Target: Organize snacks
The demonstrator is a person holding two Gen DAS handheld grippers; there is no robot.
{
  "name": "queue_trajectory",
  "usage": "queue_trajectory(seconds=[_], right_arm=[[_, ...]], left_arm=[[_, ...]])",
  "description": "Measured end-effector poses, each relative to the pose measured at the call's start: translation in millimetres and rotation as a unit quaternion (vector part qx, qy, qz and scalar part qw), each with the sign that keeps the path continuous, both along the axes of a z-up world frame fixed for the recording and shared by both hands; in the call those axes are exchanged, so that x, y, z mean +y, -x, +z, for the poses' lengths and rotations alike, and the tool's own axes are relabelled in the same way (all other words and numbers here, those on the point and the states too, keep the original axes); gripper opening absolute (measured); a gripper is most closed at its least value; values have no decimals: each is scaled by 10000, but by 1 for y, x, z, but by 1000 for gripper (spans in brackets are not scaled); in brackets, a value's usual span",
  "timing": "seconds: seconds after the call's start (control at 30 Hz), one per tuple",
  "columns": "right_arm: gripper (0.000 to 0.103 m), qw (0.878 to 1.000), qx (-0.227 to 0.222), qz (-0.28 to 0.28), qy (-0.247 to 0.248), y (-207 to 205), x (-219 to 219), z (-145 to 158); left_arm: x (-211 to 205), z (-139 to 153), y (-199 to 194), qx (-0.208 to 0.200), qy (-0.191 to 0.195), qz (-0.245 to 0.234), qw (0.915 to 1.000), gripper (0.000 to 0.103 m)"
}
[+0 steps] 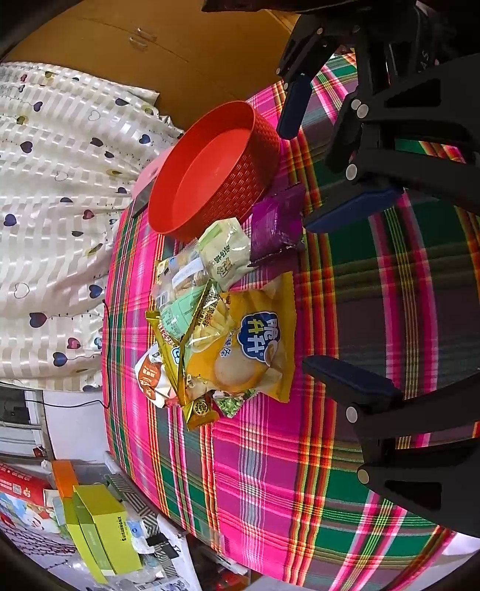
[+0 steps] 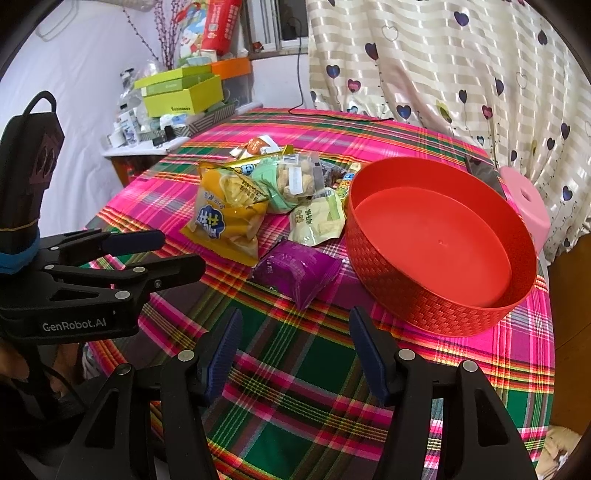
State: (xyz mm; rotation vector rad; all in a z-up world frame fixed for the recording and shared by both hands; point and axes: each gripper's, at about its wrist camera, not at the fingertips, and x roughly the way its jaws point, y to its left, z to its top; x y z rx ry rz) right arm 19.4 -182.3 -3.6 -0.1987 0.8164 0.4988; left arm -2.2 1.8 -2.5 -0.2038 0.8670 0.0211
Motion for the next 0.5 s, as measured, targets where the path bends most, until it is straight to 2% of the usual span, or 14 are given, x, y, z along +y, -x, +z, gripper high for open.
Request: queue_trajectory(seconds=[0.5], right_arm=[[60,10000,-9,16,-43,0,0,5]], left_arm=[[-1,-2,0,16,-4,-2,10000,70]])
